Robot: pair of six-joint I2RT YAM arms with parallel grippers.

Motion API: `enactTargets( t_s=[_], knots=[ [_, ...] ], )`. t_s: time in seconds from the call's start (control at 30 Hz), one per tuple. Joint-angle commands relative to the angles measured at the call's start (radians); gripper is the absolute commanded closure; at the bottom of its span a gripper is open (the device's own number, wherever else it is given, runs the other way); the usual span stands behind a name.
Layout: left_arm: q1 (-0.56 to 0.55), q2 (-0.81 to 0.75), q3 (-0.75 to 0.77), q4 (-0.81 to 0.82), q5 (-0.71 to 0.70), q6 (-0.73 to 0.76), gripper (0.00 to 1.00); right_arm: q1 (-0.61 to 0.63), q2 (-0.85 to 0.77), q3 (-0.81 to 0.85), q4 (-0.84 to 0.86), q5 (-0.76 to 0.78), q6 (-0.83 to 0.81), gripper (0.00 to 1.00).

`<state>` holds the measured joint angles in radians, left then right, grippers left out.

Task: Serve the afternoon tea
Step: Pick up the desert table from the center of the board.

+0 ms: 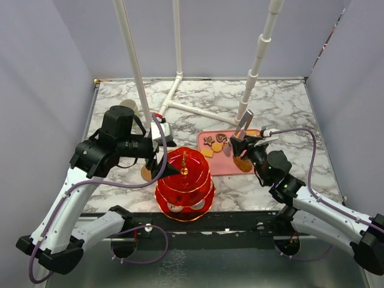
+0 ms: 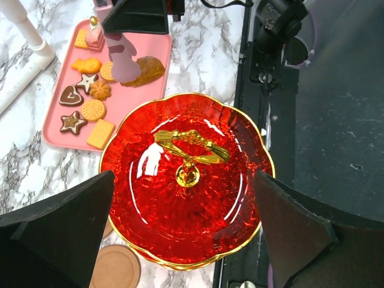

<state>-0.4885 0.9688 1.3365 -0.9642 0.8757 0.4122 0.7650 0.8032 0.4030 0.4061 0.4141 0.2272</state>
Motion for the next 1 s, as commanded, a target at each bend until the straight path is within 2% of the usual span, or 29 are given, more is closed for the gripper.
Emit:
enactTargets(
  t_s=[0.0,0.17,0.4,0.5,0.6,0.73,0.77,0.83,0.97],
  knots=[
    [-0.022,-0.019,-0.05,0.078,-0.075,0.002,0.01,0.005,0.011,0.031,0.06,0.035,-0.015,0.46],
    [-0.041,-0.007,-0.103,0.162,-0.075,-0.039,0.01,0.005,0.01,0.033,0.059,0.036,-0.015,0.46],
    [-0.134,-0.01,-0.196,0.261,-0.127,-0.089,0.01,0.005,0.001,0.025,0.063,0.049,-0.013,0.46],
    [-0.139,-0.016,-0.22,0.298,-0.125,-0.093,0.06,0.005,0.001,0.02,0.069,0.052,-0.008,0.46],
    [-0.143,-0.008,-0.233,0.321,-0.117,-0.097,0.19,0.005,0.001,0.019,0.067,0.063,-0.008,0.46],
    [-0.145,0.015,-0.218,0.35,-0.103,-0.119,0.59,0.005,-0.002,0.018,0.069,0.068,-0.01,0.46],
    [-0.145,0.015,-0.217,0.362,-0.102,-0.129,0.65,0.005,-0.002,0.016,0.072,0.068,-0.01,0.46],
    [-0.145,0.009,-0.216,0.389,-0.102,-0.151,0.7,0.005,-0.001,0.011,0.076,0.068,-0.01,0.46],
    [-0.146,0.0,-0.219,0.407,-0.113,-0.161,0.72,0.005,-0.001,0.002,0.082,0.069,-0.006,0.46]
  ],
)
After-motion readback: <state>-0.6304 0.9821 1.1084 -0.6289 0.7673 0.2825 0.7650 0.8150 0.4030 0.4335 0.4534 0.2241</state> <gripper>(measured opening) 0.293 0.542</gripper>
